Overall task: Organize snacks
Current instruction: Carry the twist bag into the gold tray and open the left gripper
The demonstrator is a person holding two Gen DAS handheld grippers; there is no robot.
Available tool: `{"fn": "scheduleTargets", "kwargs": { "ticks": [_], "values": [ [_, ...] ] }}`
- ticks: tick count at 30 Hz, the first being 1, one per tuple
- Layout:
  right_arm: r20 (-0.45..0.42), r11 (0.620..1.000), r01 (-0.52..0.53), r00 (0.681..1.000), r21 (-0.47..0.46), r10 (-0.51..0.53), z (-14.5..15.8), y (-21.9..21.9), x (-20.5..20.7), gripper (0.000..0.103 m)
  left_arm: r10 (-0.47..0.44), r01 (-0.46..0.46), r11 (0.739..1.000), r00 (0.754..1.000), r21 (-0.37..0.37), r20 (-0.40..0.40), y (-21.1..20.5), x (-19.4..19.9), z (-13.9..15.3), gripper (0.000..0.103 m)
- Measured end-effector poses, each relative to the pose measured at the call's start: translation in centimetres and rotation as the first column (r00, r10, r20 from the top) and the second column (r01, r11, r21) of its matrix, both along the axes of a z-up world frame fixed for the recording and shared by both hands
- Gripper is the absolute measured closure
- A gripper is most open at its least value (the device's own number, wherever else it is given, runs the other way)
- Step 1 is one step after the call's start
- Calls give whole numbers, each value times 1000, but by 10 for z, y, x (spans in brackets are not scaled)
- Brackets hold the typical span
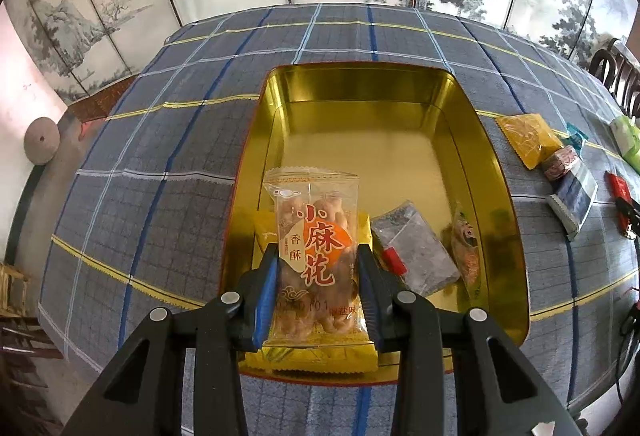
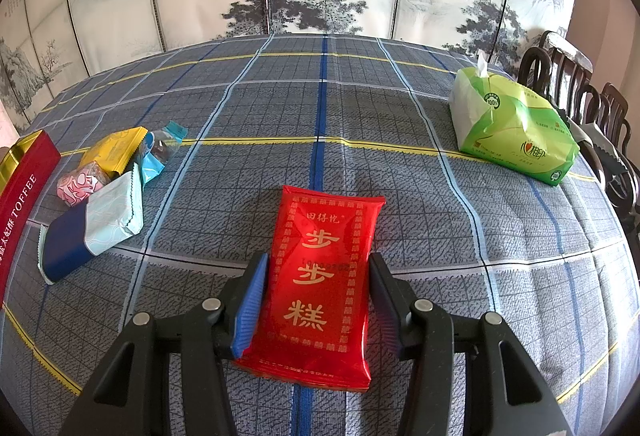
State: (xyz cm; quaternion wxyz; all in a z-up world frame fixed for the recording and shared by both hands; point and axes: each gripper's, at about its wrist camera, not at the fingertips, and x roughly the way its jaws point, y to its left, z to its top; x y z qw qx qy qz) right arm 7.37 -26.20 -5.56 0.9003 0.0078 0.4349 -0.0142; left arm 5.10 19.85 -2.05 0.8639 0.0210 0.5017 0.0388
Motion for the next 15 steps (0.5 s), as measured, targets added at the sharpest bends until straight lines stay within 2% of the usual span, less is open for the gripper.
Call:
{"fn": "scheduleTargets", "kwargs": {
  "ticks": [15],
  "values": [
    [0,1000,2,1000,-3,-2,0,1,0,51,-2,2,1000,1000,-13,-6,8,-4,2,66]
  ]
}}
